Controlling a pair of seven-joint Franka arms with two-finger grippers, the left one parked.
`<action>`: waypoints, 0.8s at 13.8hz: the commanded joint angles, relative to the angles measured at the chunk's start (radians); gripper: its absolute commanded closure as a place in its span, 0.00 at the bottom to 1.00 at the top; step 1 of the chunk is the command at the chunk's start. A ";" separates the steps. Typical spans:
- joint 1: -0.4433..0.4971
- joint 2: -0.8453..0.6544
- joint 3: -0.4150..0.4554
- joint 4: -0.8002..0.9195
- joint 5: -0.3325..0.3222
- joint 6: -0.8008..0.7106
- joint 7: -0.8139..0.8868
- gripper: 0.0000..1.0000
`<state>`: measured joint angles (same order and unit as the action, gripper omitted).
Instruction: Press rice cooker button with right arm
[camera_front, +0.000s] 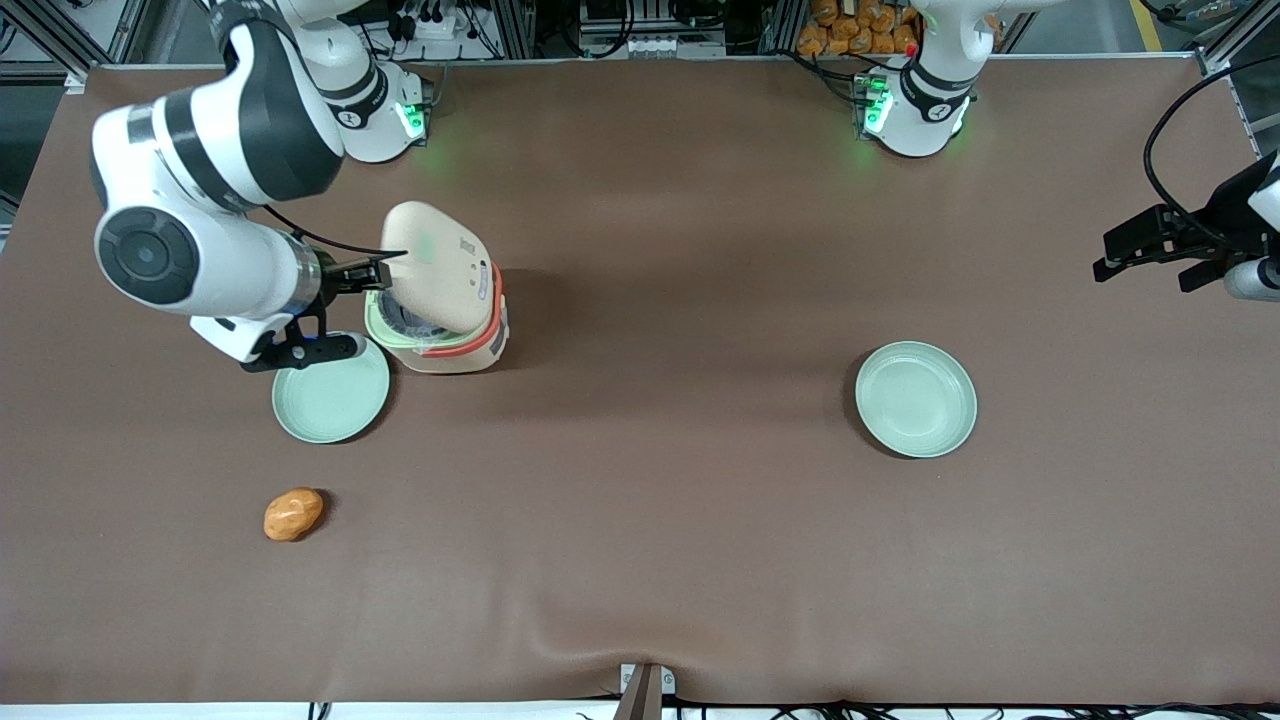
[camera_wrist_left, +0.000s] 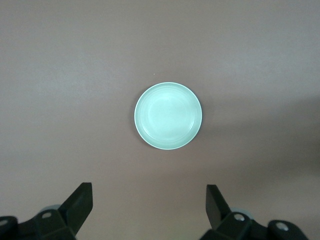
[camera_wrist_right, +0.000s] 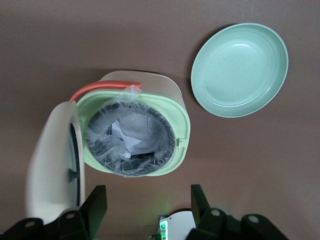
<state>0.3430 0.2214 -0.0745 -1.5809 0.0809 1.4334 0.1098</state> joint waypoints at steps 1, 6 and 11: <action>0.004 -0.014 0.002 0.044 0.014 -0.027 0.010 0.14; -0.008 -0.048 0.004 0.113 -0.006 -0.024 0.010 0.00; -0.100 -0.108 0.019 0.179 -0.007 -0.027 -0.007 0.00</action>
<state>0.2947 0.1472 -0.0766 -1.4220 0.0764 1.4229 0.1089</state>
